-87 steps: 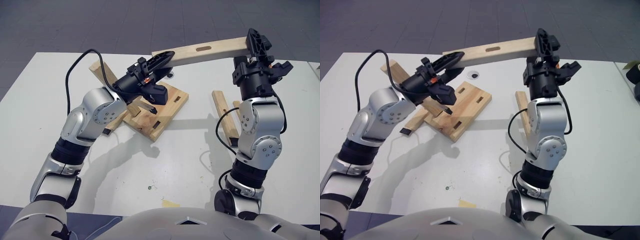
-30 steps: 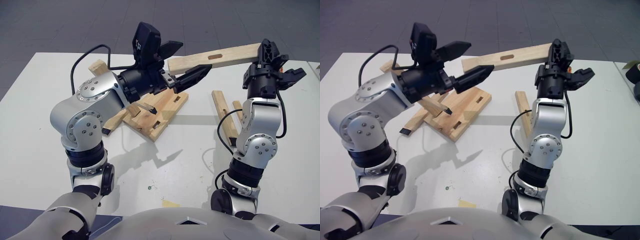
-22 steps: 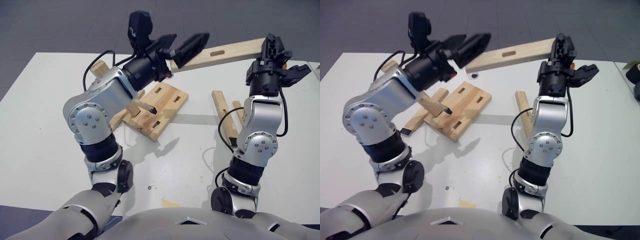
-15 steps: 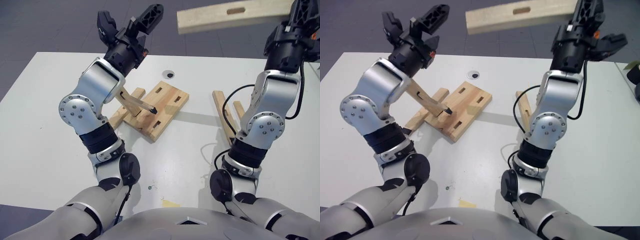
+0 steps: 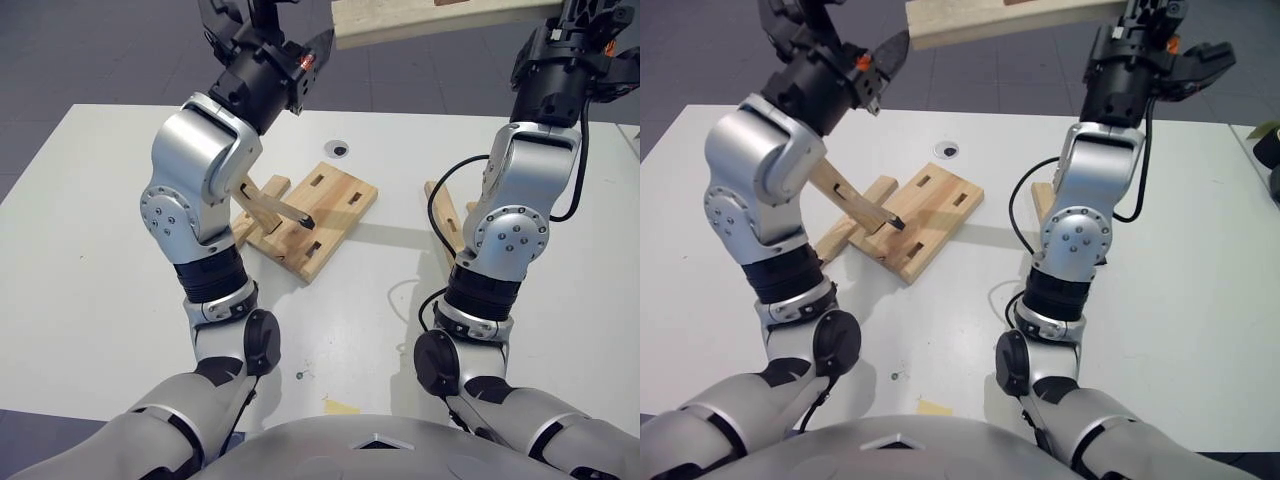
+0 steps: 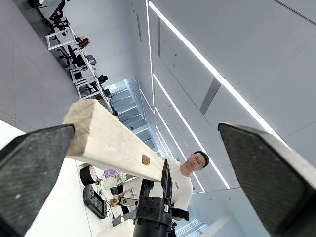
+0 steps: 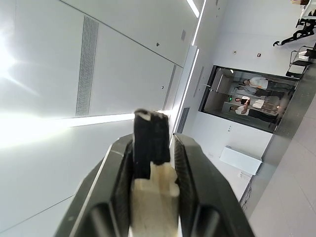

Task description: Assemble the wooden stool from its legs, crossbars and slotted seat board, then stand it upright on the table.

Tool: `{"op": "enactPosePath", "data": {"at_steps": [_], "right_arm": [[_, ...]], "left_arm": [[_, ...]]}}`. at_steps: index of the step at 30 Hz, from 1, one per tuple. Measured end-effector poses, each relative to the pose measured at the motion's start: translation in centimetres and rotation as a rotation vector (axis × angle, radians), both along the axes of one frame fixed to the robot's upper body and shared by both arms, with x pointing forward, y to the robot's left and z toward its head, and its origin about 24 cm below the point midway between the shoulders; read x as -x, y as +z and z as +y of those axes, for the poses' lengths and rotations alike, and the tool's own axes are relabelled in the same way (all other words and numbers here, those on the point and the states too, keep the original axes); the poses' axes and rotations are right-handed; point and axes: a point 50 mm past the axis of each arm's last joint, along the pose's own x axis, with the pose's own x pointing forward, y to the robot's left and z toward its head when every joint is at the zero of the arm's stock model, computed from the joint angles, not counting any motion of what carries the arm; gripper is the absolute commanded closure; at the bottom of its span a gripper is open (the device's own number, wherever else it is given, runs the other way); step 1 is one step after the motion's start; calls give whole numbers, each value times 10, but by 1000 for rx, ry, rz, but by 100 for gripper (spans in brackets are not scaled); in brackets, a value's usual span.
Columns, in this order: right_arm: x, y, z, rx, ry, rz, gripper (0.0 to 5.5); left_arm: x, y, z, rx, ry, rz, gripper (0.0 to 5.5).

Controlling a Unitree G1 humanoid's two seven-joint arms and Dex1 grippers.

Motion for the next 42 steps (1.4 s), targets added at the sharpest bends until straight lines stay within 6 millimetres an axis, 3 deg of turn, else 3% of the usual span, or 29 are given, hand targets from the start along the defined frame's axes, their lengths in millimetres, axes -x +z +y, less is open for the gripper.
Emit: {"op": "enactPosePath", "data": {"at_steps": [5, 14, 19, 23, 34, 42], "right_arm": [[-2, -2, 0, -16, 2, 22, 449], [-2, -2, -6, -40, -4, 17, 449], [-1, 13, 6, -27, 59, -36, 450], [0, 17, 8, -29, 74, -52, 450], [1, 19, 20, -13, 123, -46, 450], [-2, 10, 27, -5, 150, 1, 450]], "left_arm": [[4, -12, -8, -107, 14, 7, 10], [9, -14, -14, -154, 5, -29, 10], [2, -20, -16, -237, 86, -10, 10], [-8, -16, 1, -174, 201, -2, 10], [4, -7, -16, -98, 78, -74, 10], [0, -1, -7, -5, 170, -60, 141]]}}
